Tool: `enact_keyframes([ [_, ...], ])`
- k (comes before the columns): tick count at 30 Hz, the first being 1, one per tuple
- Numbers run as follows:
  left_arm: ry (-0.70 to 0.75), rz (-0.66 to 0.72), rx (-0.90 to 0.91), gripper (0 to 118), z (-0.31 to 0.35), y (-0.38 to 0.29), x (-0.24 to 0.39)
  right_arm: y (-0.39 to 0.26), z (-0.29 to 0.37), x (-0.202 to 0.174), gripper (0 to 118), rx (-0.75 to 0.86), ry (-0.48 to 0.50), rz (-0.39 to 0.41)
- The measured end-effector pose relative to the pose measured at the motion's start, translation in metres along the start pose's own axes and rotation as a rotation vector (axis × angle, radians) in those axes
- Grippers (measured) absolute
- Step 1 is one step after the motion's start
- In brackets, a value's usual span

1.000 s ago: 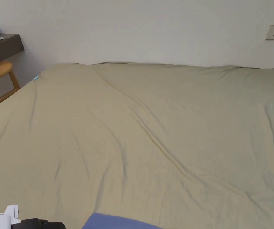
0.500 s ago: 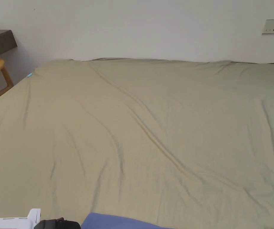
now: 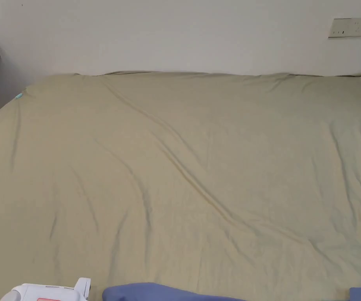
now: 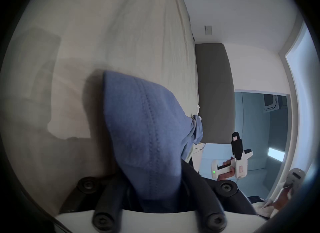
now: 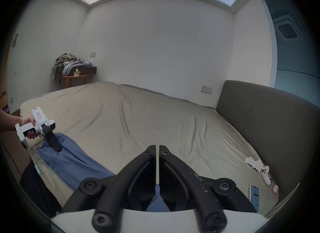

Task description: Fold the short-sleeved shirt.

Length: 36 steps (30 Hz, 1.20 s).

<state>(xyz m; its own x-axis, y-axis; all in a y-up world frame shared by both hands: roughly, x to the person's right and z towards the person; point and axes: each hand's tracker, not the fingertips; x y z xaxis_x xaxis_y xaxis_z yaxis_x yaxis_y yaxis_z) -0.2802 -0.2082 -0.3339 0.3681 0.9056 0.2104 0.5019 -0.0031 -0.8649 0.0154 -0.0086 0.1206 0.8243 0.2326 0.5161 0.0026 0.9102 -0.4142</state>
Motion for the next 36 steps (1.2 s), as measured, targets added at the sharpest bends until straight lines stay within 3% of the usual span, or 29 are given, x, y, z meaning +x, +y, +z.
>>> enact_keyframes([
  [2, 0.024, -0.019, 0.001, 7, 0.009, 0.0, -0.002, 0.0, 0.0, 0.001, 6, -0.004, -0.003, -0.01],
  [7, -0.162, -0.11, 0.018, 6, 0.025, -0.005, 0.008, 0.003, -0.002, -0.002, 6, -0.012, -0.009, 0.004],
  [13, -0.162, -0.102, 0.067, 6, 0.058, -0.008, -0.004, 0.01, -0.001, -0.008, 6, -0.008, -0.016, 0.019],
  [19, -0.049, -0.035, 0.233, 6, 0.142, -0.023, -0.016, 0.013, -0.004, -0.01, 6, -0.007, -0.017, 0.018],
  [23, 0.095, 0.005, 0.216, 6, 0.159, -0.036, -0.009, 0.014, -0.009, -0.016, 6, -0.004, 0.005, 0.013],
  [30, 0.096, -0.188, 0.169, 6, 0.086, -0.033, 0.106, 0.014, -0.003, -0.016, 6, 0.023, 0.042, 0.018],
  [36, 0.371, -0.225, 0.04, 6, -0.058, -0.037, 0.188, 0.001, 0.014, 0.008, 6, 0.057, 0.024, -0.063],
])
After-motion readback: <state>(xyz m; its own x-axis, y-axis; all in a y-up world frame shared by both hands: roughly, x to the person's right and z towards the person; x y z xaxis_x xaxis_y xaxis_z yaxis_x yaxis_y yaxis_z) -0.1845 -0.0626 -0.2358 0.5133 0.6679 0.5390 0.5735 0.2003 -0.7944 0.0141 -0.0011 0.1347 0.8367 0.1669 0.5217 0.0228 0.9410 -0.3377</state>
